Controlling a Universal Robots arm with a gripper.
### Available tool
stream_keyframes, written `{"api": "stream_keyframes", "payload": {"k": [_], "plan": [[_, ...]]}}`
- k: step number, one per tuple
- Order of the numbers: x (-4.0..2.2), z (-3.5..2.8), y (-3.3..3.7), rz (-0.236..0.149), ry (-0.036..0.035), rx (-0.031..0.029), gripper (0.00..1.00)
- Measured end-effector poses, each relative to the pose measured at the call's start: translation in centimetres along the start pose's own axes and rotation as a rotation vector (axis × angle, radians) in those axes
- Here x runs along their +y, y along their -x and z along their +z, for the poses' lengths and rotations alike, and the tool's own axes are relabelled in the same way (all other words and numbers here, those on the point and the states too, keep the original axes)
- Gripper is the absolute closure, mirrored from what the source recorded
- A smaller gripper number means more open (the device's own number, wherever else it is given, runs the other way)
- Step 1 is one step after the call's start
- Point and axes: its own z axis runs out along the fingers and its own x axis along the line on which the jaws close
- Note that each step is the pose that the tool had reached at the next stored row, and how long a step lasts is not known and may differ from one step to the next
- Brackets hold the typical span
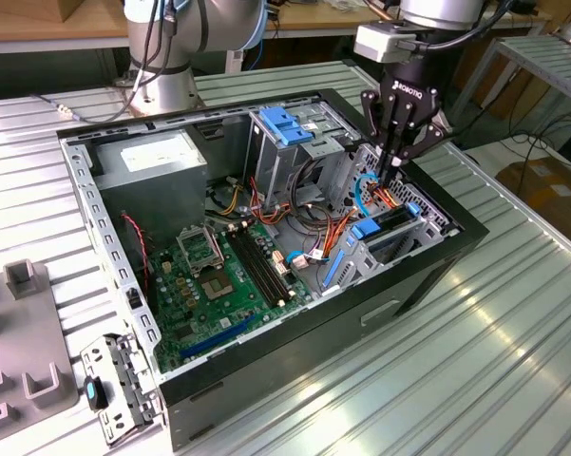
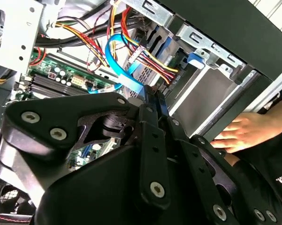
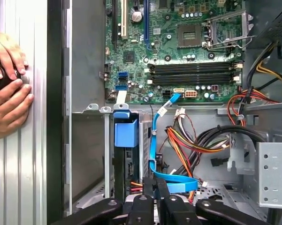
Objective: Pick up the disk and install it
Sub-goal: 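Insert the second disk wire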
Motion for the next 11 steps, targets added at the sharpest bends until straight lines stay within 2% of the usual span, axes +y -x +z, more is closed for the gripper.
{"api": "stream_keyframes", "payload": {"k": [4, 5, 8, 9, 10, 11], "plan": [[0.0, 0.24, 0.05, 0.0, 0.0, 0.0063, 0.81], [0.0, 0.31, 0.07, 0.0, -0.0001, 0.0084, 0.75], [-0.01, 0.52, 0.13, 0.0, -0.0001, 0.0158, 0.75], [-0.02, 0.59, 0.15, 0.0, -0.0001, 0.0182, 0.76], [-0.02, 0.62, 0.13, 0.001, -0.0001, 0.0189, 0.83], [-0.02, 0.64, 0.12, 0.001, -0.0001, 0.0188, 0.84]]}}
